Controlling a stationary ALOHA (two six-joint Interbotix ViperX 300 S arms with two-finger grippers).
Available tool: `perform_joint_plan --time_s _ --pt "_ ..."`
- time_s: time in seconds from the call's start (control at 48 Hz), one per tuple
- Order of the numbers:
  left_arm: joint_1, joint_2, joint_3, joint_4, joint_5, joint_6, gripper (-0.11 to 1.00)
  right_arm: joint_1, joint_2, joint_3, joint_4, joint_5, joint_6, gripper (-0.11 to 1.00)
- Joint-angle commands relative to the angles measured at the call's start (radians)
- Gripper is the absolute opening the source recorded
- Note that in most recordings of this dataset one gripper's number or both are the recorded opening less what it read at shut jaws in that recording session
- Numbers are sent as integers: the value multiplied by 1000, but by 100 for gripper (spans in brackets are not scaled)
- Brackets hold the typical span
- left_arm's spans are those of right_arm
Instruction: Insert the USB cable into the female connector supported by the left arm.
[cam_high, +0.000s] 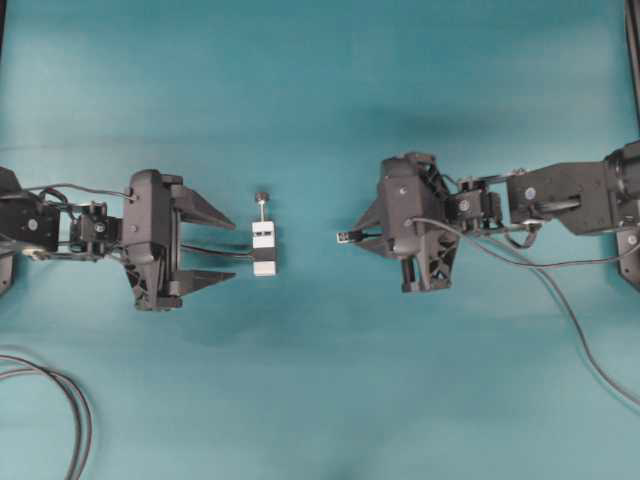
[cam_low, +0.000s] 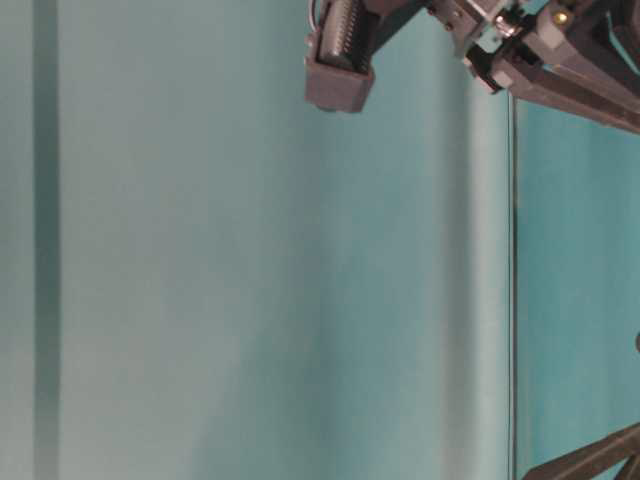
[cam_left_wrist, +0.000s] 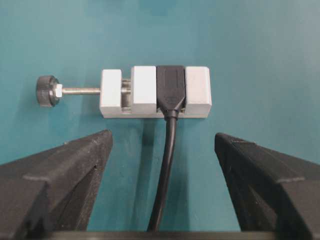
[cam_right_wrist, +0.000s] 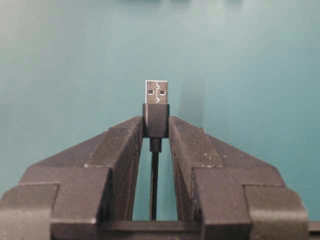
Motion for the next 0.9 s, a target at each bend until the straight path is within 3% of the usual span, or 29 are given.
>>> perform_joint_plan --time_s 0.0,0.312,0.541,0.875 --pt "-8 2 -18 -3 -9 -12 92 17 -2 -38 -2 8 2 22" --pt "-15 11 -28 -2 -3 -14 92 35 34 -100 -2 14 -3 22" --pt "-15 12 -28 -2 -2 -12 92 40 66 -138 -3 17 -44 22" --pt "-15 29 -28 -3 -2 -9 90 48 94 -209 -3 95 -46 22"
